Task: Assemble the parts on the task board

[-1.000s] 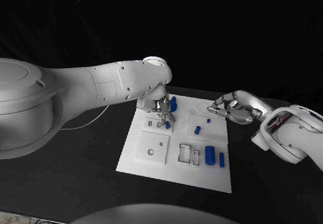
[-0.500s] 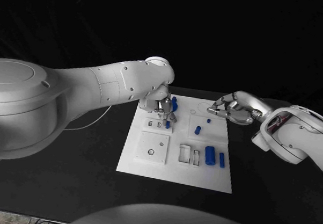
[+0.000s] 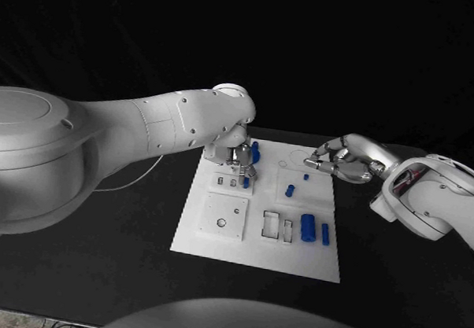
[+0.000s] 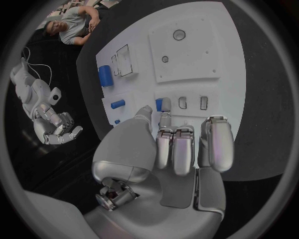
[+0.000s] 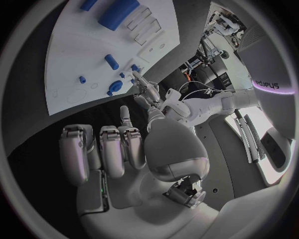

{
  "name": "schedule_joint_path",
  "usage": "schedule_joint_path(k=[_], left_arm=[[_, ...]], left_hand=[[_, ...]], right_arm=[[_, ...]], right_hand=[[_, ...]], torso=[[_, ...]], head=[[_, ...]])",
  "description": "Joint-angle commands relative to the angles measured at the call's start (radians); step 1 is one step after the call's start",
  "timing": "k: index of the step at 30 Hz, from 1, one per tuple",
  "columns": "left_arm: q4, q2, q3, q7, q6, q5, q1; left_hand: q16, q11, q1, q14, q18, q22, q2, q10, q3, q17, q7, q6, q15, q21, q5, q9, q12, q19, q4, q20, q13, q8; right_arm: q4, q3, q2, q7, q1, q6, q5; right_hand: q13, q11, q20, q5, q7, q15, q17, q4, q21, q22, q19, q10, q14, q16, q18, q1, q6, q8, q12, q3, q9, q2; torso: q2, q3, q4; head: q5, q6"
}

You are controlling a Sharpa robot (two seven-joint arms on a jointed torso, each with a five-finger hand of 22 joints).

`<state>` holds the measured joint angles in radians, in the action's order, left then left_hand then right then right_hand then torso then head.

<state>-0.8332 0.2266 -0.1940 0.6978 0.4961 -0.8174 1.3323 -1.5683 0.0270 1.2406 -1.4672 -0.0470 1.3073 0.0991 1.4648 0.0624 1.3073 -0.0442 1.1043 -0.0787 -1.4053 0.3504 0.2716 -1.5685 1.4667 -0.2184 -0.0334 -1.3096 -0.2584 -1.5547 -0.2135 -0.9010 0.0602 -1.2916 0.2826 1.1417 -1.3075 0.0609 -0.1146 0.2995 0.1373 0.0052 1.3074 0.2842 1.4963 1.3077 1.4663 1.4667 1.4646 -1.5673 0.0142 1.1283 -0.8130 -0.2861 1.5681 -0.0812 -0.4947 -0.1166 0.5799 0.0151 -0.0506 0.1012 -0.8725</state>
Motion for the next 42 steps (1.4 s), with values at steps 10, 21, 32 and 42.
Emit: schedule_joint_path(k=[10, 21, 32, 42], left_arm=[[-0.002, -0.004, 0.001, 0.161, 0.017, -0.004, -0.001], [0.018, -0.017, 0.0, 0.163, 0.024, -0.027, -0.008], [0.021, -0.022, 0.0, 0.163, 0.024, -0.039, -0.012], [0.018, -0.018, 0.0, 0.161, 0.022, -0.042, -0.013]], left_hand=[[-0.002, 0.007, 0.025, -0.104, 0.009, 0.212, -0.012, 0.106, -0.044, 0.263, 0.003, 0.007, -0.007, 0.01, -0.01, 0.015, -0.002, 0.031, 0.026, 0.006, -0.261, 0.014], [-0.002, 0.007, 0.014, -0.104, 0.008, 0.212, -0.021, 0.106, -0.064, 0.263, 0.002, 0.013, -0.007, 0.013, -0.046, 0.029, -0.002, 0.03, 0.028, 0.006, -0.261, 0.019], [-0.002, 0.008, 0.014, -0.104, 0.008, 0.211, -0.022, 0.106, -0.071, 0.263, 0.004, 0.018, -0.007, 0.015, -0.05, 0.034, -0.002, 0.029, 0.031, 0.006, -0.261, 0.017], [-0.002, 0.01, 0.019, -0.104, 0.007, 0.21, -0.029, 0.106, -0.099, 0.263, 0.007, 0.019, -0.009, 0.019, -0.025, 0.051, -0.002, 0.028, 0.046, 0.008, -0.261, 0.02]], right_arm=[[0.002, 0.0, 0.002, 0.001, 0.002, -0.017, 0.002], [0.002, 0.0, 0.004, 0.001, 0.002, -0.021, 0.002], [0.004, 0.0, 0.006, 0.002, 0.004, -0.024, 0.001], [0.006, 0.0, 0.007, 0.002, 0.006, -0.027, 0.0]], right_hand=[[-0.263, 0.008, -0.006, -0.009, 0.0, 0.006, 0.263, -0.001, -0.007, 0.23, 0.038, 0.104, 0.106, -0.003, 0.011, 0.013, -0.004, -0.006, 0.003, -0.008, -0.002, -0.001], [-0.263, 0.008, -0.006, -0.013, 0.0, 0.006, 0.263, 0.0, -0.009, 0.23, 0.037, 0.104, 0.106, -0.003, 0.011, 0.014, -0.005, -0.007, 0.003, -0.008, -0.003, -0.001], [-0.263, 0.008, -0.006, -0.014, 0.0, 0.006, 0.263, 0.0, -0.009, 0.229, 0.036, 0.104, 0.106, -0.003, 0.011, 0.015, -0.006, -0.008, 0.003, -0.008, -0.004, -0.001], [-0.263, 0.008, -0.006, -0.017, 0.0, 0.006, 0.263, -0.001, -0.012, 0.228, 0.034, 0.104, 0.106, -0.003, 0.012, 0.018, -0.007, -0.009, 0.003, -0.008, -0.005, -0.002]], torso=[[0.0, -0.0001, -0.0002], [0.0, -0.0004, 0.0003], [0.0, -0.0001, 0.0012], [0.0, 0.0001, 0.0015]], head=[[0.001, 0.0], [-0.001, 0.0], [0.0, 0.0], [0.002, 0.0]])
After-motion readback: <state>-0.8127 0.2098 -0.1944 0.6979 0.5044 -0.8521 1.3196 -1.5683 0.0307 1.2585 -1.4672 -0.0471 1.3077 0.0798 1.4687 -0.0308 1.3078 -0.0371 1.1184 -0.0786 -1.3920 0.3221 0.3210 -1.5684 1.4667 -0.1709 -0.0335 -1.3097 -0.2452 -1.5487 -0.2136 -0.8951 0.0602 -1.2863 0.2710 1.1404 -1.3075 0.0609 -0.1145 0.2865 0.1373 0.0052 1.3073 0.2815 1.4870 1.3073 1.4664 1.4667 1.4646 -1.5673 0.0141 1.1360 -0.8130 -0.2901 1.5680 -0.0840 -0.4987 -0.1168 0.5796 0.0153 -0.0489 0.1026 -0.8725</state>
